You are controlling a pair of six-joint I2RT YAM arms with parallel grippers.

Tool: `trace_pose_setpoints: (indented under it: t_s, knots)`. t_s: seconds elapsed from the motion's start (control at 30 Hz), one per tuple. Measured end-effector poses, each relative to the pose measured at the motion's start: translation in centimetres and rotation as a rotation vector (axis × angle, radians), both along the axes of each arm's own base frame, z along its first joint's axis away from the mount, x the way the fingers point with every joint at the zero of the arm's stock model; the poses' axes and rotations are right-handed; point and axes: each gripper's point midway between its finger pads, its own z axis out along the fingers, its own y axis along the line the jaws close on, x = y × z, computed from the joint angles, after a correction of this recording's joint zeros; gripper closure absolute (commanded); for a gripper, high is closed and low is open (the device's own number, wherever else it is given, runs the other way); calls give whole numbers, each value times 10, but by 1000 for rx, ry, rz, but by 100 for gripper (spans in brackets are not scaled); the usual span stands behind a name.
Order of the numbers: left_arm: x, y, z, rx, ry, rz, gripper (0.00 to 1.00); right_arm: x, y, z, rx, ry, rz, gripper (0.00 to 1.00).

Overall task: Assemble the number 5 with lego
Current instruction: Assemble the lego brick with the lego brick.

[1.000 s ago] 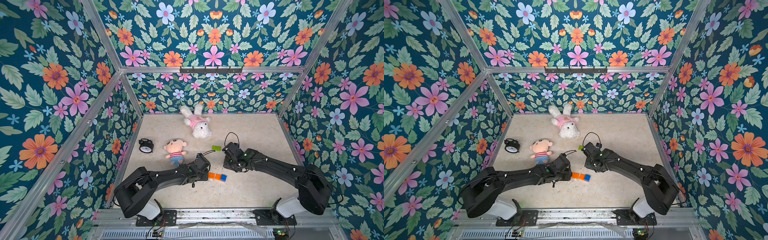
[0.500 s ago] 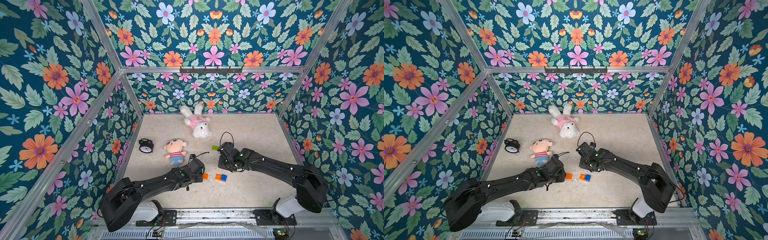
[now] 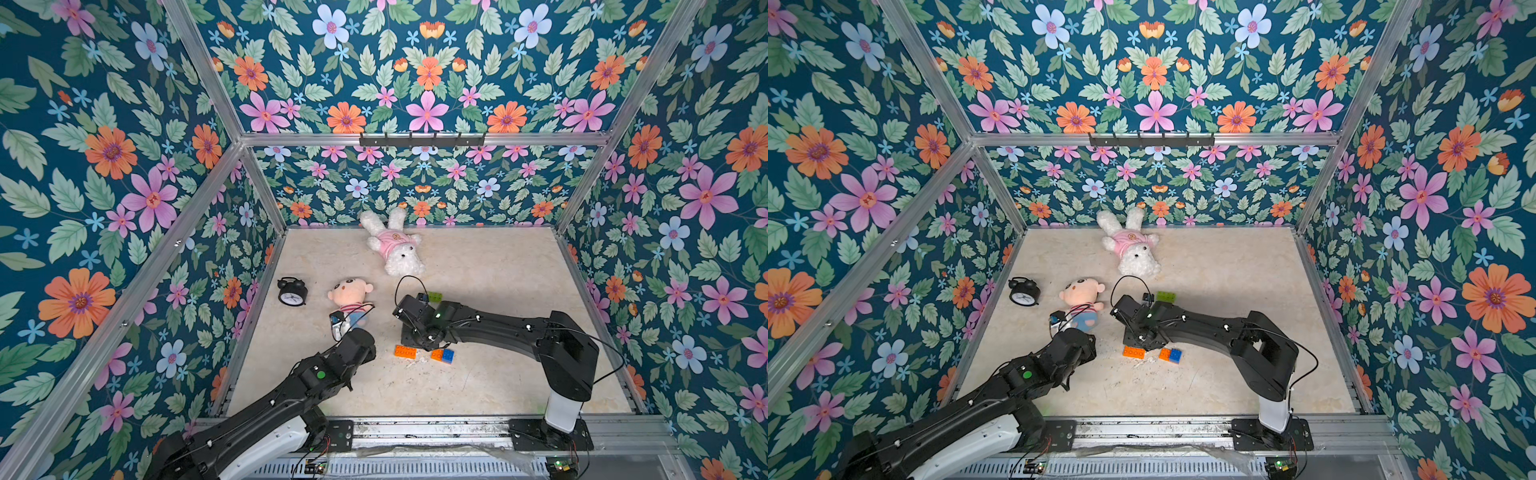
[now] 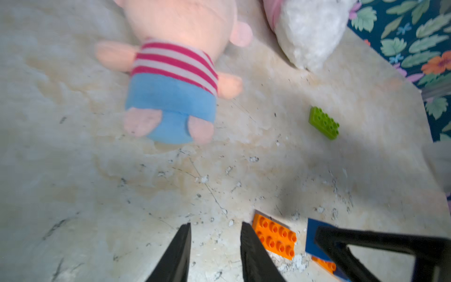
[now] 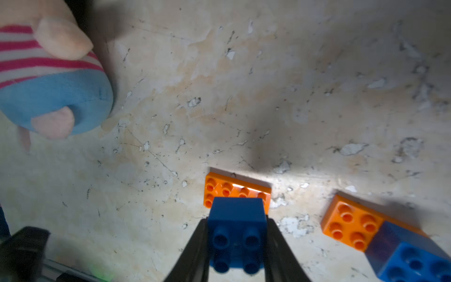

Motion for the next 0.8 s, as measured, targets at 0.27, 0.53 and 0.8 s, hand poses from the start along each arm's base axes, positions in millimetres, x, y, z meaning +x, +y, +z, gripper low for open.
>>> trace_pose_setpoints:
  t_s: [0.27,0.53,0.8]
  knots:
    - [3,43,13,-28,-63,132,41,0,15,-15,-98,14,-2,76]
    - [2,52,18,-1,-89,148,35,-5,25,-30,-154,37,3,77]
    - [0,57,17,4,-101,157,35,-8,25,-34,-175,31,-37,77]
